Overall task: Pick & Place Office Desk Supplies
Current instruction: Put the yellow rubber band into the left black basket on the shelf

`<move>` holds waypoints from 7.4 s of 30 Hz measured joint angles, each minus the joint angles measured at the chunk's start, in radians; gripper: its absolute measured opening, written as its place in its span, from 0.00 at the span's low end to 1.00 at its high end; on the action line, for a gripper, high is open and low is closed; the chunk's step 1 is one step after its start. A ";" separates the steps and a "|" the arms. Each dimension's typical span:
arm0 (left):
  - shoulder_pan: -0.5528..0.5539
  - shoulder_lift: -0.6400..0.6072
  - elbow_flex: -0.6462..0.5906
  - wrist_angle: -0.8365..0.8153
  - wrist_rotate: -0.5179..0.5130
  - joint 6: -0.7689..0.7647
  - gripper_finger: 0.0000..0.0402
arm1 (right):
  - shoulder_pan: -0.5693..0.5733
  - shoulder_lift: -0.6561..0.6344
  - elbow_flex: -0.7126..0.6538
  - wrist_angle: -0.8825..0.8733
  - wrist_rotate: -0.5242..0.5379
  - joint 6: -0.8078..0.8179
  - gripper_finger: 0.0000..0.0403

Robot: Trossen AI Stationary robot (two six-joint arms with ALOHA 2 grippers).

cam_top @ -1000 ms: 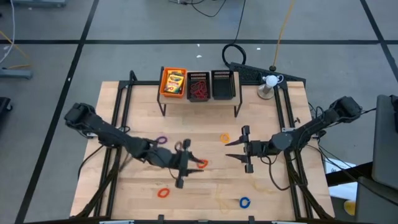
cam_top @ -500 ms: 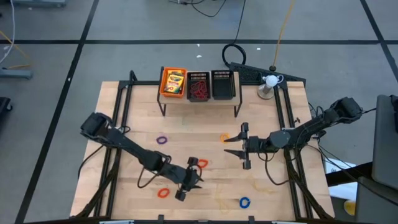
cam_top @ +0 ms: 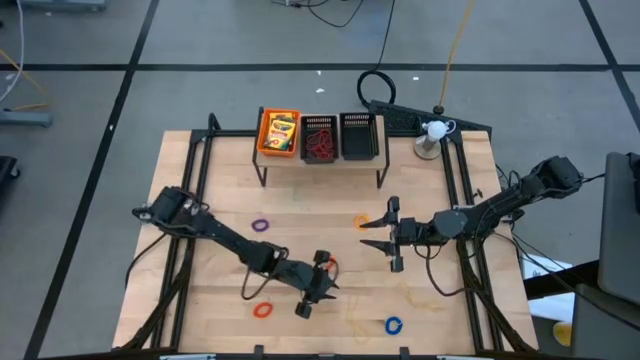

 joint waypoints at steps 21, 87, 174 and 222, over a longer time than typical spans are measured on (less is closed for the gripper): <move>0.024 0.182 0.426 -0.516 0.055 0.382 0.29 | 0.000 -0.058 0.001 -0.114 0.028 0.036 0.38; 0.016 0.307 0.428 -0.459 0.124 0.381 0.29 | 0.003 -0.059 0.001 -0.310 0.020 0.194 0.38; -0.132 -0.931 -0.347 -0.316 -0.583 0.193 0.29 | 0.331 0.395 0.186 -1.226 -0.476 1.587 0.01; -0.132 -0.864 -0.346 -0.351 -0.591 -0.056 0.29 | -0.459 -0.072 0.412 -0.518 -0.234 -0.117 0.00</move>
